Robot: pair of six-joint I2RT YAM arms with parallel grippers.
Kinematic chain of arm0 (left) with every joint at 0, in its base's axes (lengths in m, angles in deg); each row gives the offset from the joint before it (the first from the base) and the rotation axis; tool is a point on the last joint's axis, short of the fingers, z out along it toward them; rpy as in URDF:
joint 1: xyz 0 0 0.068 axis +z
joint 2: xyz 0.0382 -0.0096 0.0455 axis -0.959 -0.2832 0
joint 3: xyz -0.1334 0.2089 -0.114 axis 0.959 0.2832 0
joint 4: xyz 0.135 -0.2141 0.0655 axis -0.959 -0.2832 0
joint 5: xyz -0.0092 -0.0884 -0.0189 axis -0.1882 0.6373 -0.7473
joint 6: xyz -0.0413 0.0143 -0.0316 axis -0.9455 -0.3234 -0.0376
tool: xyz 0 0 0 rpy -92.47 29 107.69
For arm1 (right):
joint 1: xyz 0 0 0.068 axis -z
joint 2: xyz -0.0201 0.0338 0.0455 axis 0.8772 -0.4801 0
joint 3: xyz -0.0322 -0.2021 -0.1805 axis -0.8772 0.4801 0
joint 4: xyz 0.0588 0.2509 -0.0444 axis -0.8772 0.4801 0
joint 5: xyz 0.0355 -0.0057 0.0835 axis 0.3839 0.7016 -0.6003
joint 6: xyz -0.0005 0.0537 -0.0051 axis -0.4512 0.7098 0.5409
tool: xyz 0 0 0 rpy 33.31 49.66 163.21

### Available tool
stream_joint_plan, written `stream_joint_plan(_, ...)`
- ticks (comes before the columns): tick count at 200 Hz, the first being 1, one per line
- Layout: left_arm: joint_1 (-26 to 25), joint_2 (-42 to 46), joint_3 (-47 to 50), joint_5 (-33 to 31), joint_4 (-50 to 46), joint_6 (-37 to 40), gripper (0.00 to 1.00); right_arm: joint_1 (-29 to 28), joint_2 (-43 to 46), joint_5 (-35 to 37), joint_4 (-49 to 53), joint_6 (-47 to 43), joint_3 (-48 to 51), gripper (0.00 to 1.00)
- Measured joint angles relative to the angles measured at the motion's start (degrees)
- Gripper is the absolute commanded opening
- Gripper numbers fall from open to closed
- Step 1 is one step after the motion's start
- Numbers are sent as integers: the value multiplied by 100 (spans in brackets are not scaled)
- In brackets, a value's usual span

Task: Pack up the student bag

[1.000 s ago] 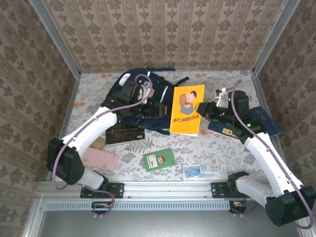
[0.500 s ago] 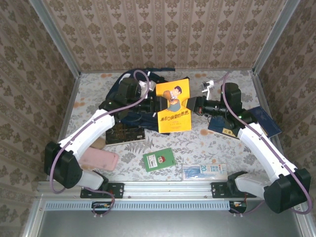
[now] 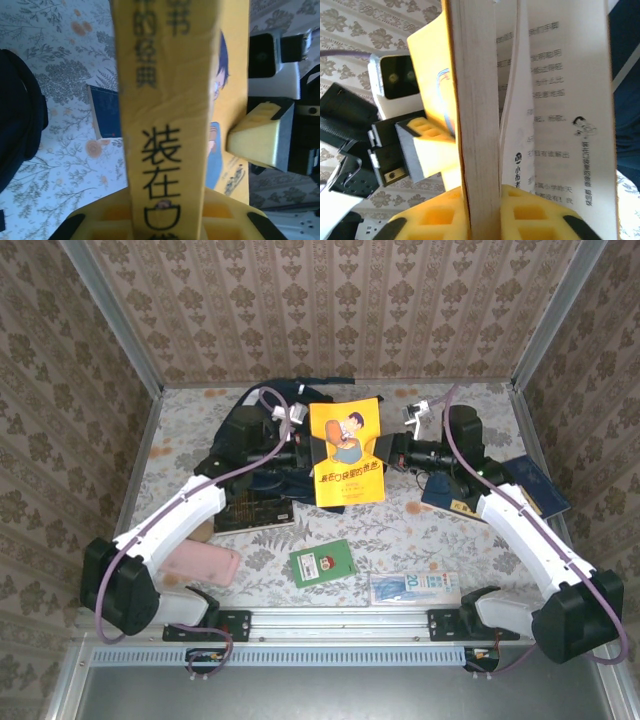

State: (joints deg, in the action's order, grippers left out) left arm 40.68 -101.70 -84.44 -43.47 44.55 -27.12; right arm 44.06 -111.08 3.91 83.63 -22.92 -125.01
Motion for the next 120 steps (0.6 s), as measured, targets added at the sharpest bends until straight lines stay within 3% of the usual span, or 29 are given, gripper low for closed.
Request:
stream_joint_plan(21, -4, 166, 175, -197, 216, -94, 0, -219, 2, 758, 717, -437, -407, 69)
stream_joint_plan(67, -9, 807, 1073, -1550, 953, -525, 0, -599, 348, 2253, 1377, -439, -592, 87)
stream_joint_plan(94, -107, 1115, 1443, -2782, 1427, -807, 0, -603, 647, 2374, 861, 315, 61, 99)
stream_joint_plan(120, -245, 1174, 1491, -3650, 1921, -1204, 0, -734, 608, 2247, -181, 1340, 745, 100)
